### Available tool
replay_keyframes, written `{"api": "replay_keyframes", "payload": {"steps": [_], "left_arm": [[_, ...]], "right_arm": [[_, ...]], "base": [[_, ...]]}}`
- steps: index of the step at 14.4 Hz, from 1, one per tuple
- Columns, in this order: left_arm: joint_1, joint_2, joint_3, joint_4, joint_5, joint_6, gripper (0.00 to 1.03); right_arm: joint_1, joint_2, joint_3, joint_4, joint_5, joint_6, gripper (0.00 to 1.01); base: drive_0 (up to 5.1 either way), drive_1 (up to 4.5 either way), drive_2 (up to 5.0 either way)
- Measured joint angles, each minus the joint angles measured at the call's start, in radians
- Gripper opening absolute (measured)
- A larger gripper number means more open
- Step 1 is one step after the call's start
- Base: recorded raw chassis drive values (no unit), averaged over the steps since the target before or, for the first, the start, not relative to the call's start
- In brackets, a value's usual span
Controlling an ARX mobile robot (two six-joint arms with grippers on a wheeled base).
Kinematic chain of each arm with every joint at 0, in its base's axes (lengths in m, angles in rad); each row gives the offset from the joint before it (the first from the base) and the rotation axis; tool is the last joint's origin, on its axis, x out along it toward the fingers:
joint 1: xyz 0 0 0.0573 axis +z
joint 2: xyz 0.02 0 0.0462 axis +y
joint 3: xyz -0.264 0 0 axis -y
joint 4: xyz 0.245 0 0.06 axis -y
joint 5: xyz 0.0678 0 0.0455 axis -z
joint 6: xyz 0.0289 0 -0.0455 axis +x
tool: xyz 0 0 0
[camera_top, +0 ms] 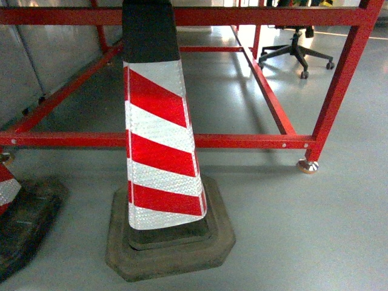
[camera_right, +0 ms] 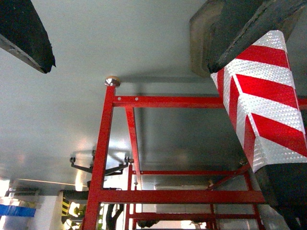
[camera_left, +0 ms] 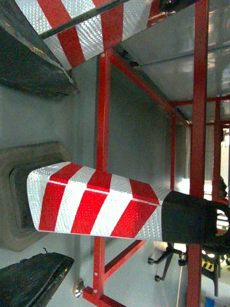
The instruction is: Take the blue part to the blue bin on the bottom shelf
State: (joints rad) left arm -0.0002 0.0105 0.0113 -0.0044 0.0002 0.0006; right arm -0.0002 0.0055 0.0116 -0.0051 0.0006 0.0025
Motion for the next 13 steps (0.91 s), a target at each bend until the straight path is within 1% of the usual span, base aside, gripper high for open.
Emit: {"api": "replay_keyframes", "payload": {"steps": [13], "left_arm": [[0.000,0.000,0.000,0.000,0.000,0.000,0.98]], "right_arm": [[0.000,0.000,0.000,0.000,0.000,0.000,0.98]], "base": [[0.0,0.00,0.0]]}}
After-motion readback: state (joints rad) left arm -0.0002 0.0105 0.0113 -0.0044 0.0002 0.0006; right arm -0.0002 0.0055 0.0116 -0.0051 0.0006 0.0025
